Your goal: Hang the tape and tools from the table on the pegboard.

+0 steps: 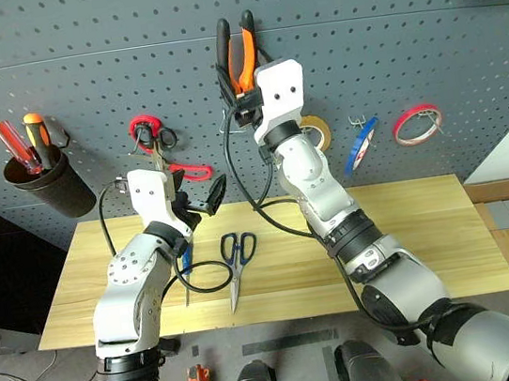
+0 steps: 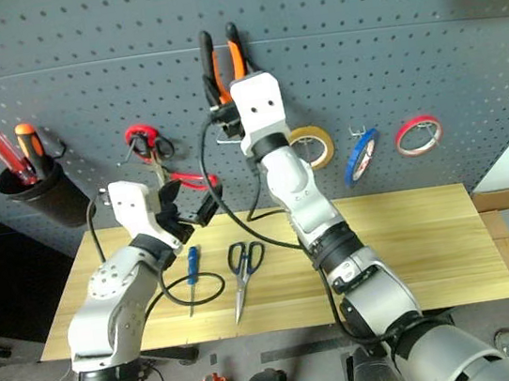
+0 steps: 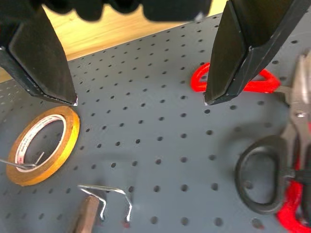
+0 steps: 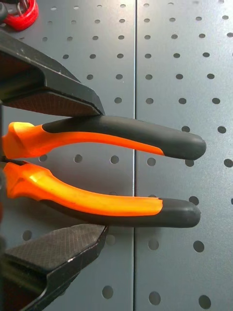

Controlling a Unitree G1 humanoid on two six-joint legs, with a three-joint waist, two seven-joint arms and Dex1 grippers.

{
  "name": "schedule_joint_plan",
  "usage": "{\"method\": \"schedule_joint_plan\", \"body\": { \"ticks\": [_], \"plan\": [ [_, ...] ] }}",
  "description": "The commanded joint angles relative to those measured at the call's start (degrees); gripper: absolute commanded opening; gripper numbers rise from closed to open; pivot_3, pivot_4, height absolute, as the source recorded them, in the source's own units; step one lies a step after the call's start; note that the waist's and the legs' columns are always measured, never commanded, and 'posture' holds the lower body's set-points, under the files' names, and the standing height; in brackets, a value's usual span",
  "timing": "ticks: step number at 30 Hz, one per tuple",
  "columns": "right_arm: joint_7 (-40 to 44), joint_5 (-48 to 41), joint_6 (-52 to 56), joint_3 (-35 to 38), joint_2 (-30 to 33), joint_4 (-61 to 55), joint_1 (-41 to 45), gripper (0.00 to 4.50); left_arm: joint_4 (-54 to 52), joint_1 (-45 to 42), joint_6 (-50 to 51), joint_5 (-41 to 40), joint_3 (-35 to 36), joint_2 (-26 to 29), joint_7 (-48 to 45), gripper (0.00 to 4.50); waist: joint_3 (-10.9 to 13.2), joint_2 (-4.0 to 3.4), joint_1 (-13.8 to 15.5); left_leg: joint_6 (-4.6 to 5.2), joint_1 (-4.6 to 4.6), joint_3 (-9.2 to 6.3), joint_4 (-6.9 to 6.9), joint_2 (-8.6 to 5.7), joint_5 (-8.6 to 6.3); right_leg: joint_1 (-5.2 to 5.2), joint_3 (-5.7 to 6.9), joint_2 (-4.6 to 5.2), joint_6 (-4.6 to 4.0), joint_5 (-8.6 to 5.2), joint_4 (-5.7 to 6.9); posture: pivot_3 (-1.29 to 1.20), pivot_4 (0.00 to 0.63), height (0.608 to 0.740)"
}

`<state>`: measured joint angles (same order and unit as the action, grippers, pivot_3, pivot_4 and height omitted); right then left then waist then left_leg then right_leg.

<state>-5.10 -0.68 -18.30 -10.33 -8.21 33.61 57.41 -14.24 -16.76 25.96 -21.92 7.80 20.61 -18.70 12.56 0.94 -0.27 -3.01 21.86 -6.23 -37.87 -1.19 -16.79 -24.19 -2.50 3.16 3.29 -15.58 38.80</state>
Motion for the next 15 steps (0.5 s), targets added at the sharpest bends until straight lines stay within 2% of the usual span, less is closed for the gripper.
{"method": "schedule_joint_plan", "body": {
  "ticks": [1,8,15],
  "plan": [
    [-0.1,0.3,-0.1,-1.1,-5.9,-3.0,-2.8,2.78,-3.1,0.6,-0.2,-0.6,1.3,0.8,-0.7,4.5,0.0,0.0,0.0,0.0,0.0,-0.01,0.01,0.01,0.0,0.0,0.01,0.0,0.0,0.0,0.0,0.19,0.237,0.74],
    [-0.1,1.1,-0.1,-3.9,-5.8,-6.1,-3.6,2.78,-3.2,1.1,-0.4,-0.4,1.5,0.7,-0.9,4.5,0.2,0.0,0.1,-0.04,0.09,-0.04,0.01,0.0,0.02,-0.05,0.04,0.0,0.0,0.0,-0.05,0.18,0.228,0.74],
    [-1.5,4.6,3.3,-6.1,-5.4,-0.4,-3.1,2.78,-3.2,1.0,-0.5,-0.2,1.7,1.0,-1.0,4.5,0.2,0.01,0.1,-0.07,0.1,-0.01,0.04,0.0,0.03,-0.05,0.03,0.0,0.0,0.0,-0.15,0.18,0.227,0.74]
  ]
}}
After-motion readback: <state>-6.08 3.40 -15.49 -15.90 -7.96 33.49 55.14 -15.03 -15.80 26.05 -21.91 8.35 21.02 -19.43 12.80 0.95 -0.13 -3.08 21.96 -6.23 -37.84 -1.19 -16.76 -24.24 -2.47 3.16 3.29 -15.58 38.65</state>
